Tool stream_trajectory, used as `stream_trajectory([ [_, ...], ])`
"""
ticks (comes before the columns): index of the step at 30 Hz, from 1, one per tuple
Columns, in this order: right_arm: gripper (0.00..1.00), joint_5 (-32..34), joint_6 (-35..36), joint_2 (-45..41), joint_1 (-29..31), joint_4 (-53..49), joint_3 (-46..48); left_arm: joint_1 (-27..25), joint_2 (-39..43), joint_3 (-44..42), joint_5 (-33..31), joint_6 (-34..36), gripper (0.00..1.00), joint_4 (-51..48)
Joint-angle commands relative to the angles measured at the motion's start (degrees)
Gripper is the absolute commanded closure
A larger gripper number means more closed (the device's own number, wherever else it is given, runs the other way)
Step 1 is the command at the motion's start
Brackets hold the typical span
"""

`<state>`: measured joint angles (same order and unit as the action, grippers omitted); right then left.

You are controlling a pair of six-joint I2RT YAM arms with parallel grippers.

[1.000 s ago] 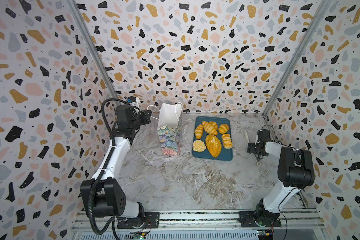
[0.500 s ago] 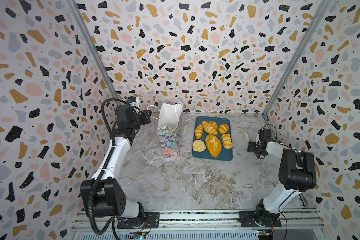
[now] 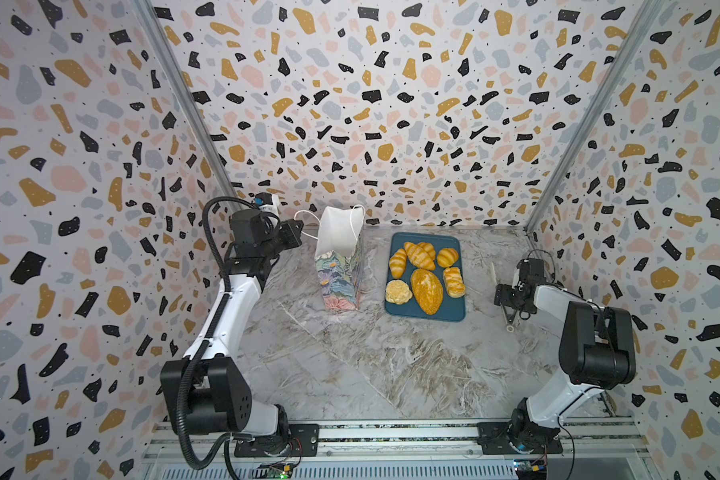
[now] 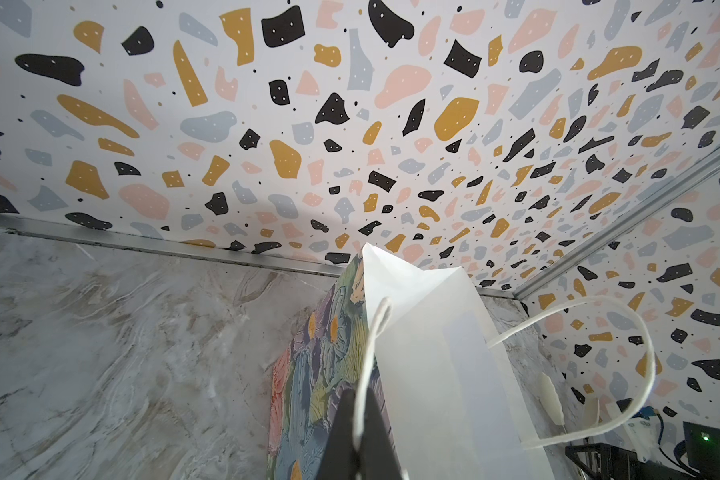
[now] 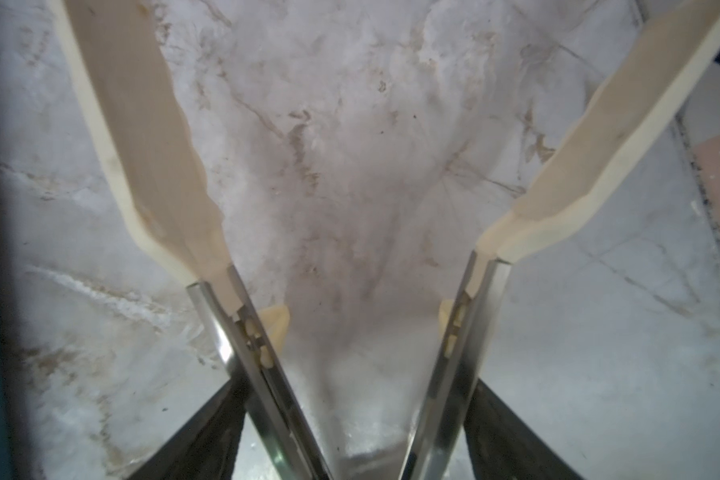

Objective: Place the fake bread into the paper bag
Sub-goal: 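Open the tongs with the right gripper near the tray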

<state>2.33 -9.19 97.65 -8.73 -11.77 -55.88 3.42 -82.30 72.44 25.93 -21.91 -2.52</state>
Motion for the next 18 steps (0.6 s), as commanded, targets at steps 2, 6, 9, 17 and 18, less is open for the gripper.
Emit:
stream_trajectory([
  [2, 0.16, 0.3, -0.7, -1.8, 0.0, -0.5, 1.2, 0.0, 1.8, -0.7, 0.6, -0.4, 1.00, 2.5],
  [6, 0.13, 1.0, -0.8, -2.0, 0.1, 0.0, 2.3, 0.0, 1.7, -0.8, 0.6, -0.4, 1.00, 2.5],
  [9, 0.12, 1.1, -0.9, -2.2, 0.0, 0.9, 3.3, 0.0, 1.6, -0.8, 0.7, -0.5, 1.00, 2.6],
  [17, 0.17, 2.3, -0.5, -0.2, 0.0, 1.8, 2.4, 0.0, 1.6, -1.0, 0.6, -0.5, 1.00, 2.8],
  [18, 0.18, 2.4, -0.4, 0.1, 0.0, 1.8, 2.0, 0.0, 1.6, -0.9, 0.7, -0.6, 1.00, 2.8],
])
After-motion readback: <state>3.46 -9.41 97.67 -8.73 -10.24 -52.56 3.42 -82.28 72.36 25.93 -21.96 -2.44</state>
